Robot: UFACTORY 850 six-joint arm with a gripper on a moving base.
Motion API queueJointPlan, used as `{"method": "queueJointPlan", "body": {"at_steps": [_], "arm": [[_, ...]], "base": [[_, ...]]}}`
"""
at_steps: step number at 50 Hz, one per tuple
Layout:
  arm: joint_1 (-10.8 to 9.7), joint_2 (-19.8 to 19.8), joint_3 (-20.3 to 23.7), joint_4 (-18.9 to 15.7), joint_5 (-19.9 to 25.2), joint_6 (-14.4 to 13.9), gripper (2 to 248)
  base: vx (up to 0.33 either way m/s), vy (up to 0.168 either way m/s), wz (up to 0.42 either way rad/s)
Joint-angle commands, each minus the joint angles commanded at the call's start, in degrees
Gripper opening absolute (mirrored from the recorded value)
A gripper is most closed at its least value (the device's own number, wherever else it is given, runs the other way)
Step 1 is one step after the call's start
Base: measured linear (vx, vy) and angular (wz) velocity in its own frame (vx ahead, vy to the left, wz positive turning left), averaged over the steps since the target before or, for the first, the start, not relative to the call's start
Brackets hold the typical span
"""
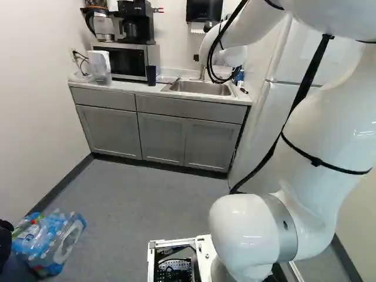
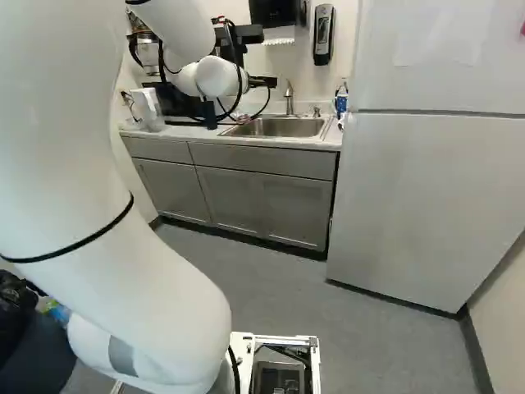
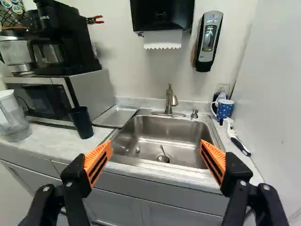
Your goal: Rinse the cup and place it in the tray
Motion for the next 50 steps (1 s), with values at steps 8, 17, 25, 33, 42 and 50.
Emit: {"method": "queueJointPlan", "body": {"at_steps": [8, 17, 25, 33, 42, 50], "arm": [[0.0, 0.0, 0.0, 0.0, 0.0, 0.0, 247], [0.0, 0.0, 0.0, 0.0, 0.0, 0.0, 247], [0.0, 0.0, 0.0, 0.0, 0.0, 0.0, 247], [0.0, 0.0, 0.0, 0.0, 0.0, 0.0, 247], [0.0, 0.0, 0.0, 0.0, 0.0, 0.0, 247], [0.0, 0.0, 0.0, 0.0, 0.0, 0.0, 247]], "base": [[0.088, -0.029, 0.156], [0.106, -0.043, 0.175], [0.120, -0.052, 0.173], [0.119, -0.054, 0.172], [0.120, -0.053, 0.171], [0.116, -0.052, 0.183]]}}
